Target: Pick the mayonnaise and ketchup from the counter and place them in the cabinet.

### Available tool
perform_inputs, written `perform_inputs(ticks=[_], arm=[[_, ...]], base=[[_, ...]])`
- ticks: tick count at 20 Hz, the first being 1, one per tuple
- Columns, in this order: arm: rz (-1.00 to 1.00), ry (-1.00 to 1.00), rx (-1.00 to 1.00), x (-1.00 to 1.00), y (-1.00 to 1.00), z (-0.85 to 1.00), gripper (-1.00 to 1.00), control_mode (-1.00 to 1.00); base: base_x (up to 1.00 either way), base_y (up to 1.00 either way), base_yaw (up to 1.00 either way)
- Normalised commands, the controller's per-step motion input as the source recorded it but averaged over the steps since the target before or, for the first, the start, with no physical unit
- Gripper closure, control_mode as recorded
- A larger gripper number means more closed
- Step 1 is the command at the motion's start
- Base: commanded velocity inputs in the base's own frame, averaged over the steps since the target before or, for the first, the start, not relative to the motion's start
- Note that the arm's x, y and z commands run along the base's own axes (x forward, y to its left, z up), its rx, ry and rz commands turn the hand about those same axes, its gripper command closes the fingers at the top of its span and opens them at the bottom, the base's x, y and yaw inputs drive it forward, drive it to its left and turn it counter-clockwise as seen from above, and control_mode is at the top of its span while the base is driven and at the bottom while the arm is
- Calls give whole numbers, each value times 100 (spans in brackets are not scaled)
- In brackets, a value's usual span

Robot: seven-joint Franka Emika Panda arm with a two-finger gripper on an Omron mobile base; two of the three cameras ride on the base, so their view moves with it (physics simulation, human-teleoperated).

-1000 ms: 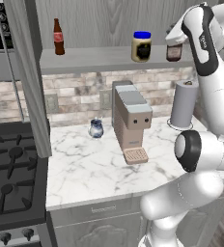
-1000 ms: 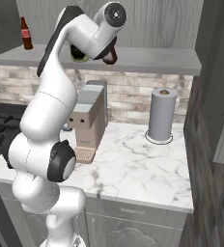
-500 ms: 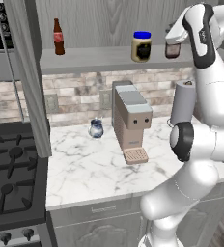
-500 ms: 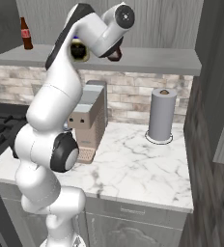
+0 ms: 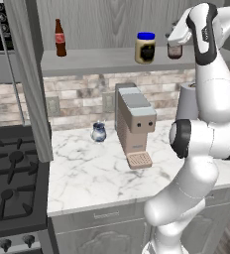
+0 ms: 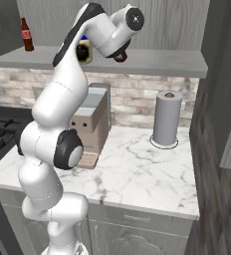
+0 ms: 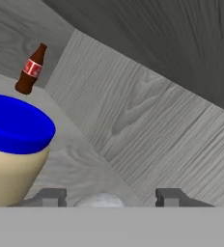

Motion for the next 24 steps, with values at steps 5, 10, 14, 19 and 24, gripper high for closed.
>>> perform_inputs(ticks=[5, 10, 14, 19, 24], arm=[[3, -2, 0, 0, -7, -2, -100, -100], [2, -2, 0, 0, -18, 0, -100, -100], [1, -2, 0, 4, -24, 0, -100, -100], [0, -3, 0, 13, -23, 0, -100, -100], [0, -2, 0, 18, -16, 0, -100, -100]], base=[[0, 0, 0], [0, 0, 0], [0, 0, 0], [0, 0, 0], [0, 0, 0]])
